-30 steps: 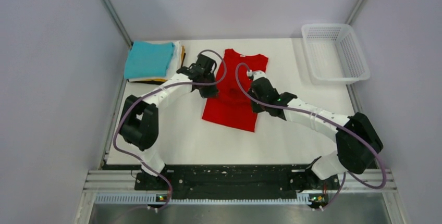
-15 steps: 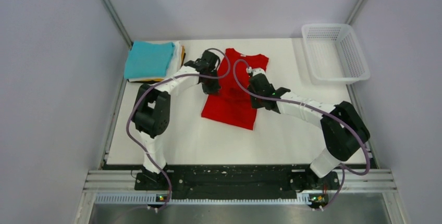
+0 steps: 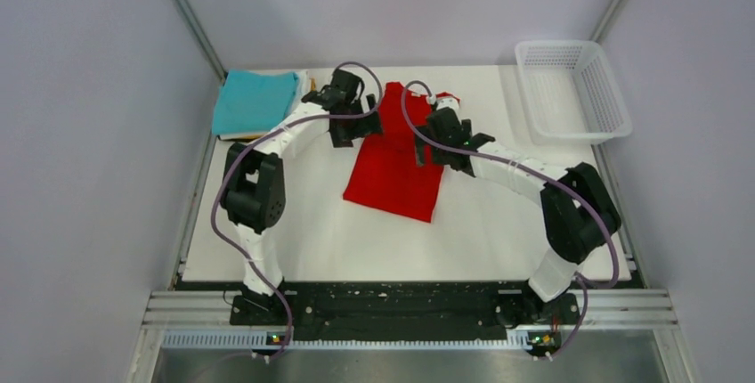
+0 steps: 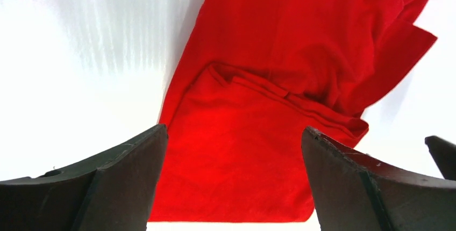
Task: Fold and stack the t-shirts
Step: Fold the folded rectangular tshirt in 1/3 of the way, then grab one side of the 2/3 rectangular tshirt with both arms, then fold the long partially folded tshirt into a neat square
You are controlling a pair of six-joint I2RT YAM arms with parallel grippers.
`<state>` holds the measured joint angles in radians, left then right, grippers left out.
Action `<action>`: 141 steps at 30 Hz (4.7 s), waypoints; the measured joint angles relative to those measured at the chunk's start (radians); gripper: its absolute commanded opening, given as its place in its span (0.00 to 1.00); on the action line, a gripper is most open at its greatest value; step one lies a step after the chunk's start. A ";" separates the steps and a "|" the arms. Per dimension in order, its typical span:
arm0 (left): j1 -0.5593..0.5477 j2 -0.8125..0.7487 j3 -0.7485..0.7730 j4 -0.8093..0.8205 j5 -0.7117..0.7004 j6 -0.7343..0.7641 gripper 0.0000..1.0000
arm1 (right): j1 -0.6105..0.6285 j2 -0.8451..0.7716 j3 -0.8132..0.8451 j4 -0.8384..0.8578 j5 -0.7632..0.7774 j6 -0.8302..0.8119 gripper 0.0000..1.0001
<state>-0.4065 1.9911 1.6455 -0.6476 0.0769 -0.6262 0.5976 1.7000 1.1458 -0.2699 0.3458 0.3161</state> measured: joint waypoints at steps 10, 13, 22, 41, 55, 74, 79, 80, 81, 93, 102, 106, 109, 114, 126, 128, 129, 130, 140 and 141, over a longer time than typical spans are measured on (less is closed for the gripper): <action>0.003 -0.350 -0.399 0.025 -0.042 -0.012 0.99 | 0.016 -0.255 -0.201 -0.010 -0.235 -0.021 0.99; 0.003 -0.428 -0.536 0.029 -0.047 -0.043 0.99 | 0.070 -0.323 -0.284 -0.002 -0.300 -0.026 0.99; 0.010 -0.434 -0.712 0.126 -0.045 -0.137 0.77 | 0.150 -0.361 -0.454 0.014 -0.359 0.071 0.99; 0.054 -0.356 -0.776 0.343 0.014 -0.255 0.00 | 0.150 -0.435 -0.486 0.015 -0.330 0.166 0.93; 0.024 -0.529 -0.974 0.398 0.050 -0.326 0.00 | 0.164 -0.372 -0.498 0.018 -0.326 0.116 0.61; -0.010 -0.631 -1.003 0.303 0.050 -0.359 0.00 | 0.230 -0.280 -0.490 0.043 -0.346 0.101 0.00; -0.035 -0.825 -1.033 0.175 0.055 -0.359 0.00 | 0.271 -0.399 -0.499 -0.060 -0.478 0.129 0.00; -0.045 -0.870 -1.040 0.145 0.057 -0.361 0.00 | 0.281 -0.434 -0.499 -0.079 -0.514 0.137 0.00; -0.059 -0.922 -1.048 0.111 0.060 -0.367 0.00 | 0.290 -0.471 -0.500 -0.095 -0.556 0.145 0.00; -0.158 -1.335 -0.998 -0.163 0.037 -0.458 0.00 | 0.302 -0.777 -0.473 -0.239 -0.824 0.193 0.00; -0.158 -1.128 -0.780 -0.123 -0.060 -0.392 0.00 | 0.140 -0.803 -0.402 -0.254 -0.779 0.159 0.00; -0.157 -1.011 -0.704 -0.086 -0.100 -0.344 0.00 | 0.066 -0.796 -0.375 -0.254 -0.755 0.138 0.00; -0.147 -0.916 -0.613 -0.067 -0.128 -0.298 0.00 | 0.021 -0.763 -0.338 -0.249 -0.747 0.125 0.00; -0.116 -0.767 -0.475 -0.027 -0.145 -0.224 0.00 | -0.084 -0.695 -0.287 -0.240 -0.745 0.108 0.00; -0.027 -0.441 -0.269 0.024 -0.082 -0.132 0.00 | -0.268 -0.491 -0.246 -0.157 -0.852 0.086 0.00; -0.017 -0.390 -0.240 0.033 -0.061 -0.125 0.00 | -0.282 -0.454 -0.246 -0.139 -0.872 0.087 0.00; -0.014 -0.370 -0.230 0.037 -0.055 -0.122 0.00 | -0.288 -0.435 -0.246 -0.129 -0.880 0.087 0.00; -0.011 -0.346 -0.217 0.042 -0.049 -0.120 0.00 | -0.293 -0.420 -0.246 -0.120 -0.888 0.087 0.00; 0.010 -0.124 -0.040 0.066 -0.017 -0.098 0.00 | -0.366 -0.279 -0.209 -0.039 -0.903 0.100 0.00; 0.010 -0.092 -0.013 0.066 -0.013 -0.096 0.00 | -0.372 -0.258 -0.203 -0.029 -0.900 0.102 0.00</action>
<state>-0.3965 1.8988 1.6329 -0.5816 0.0639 -0.7219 0.2253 1.4418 0.9428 -0.2985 -0.5541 0.4183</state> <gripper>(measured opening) 0.012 0.014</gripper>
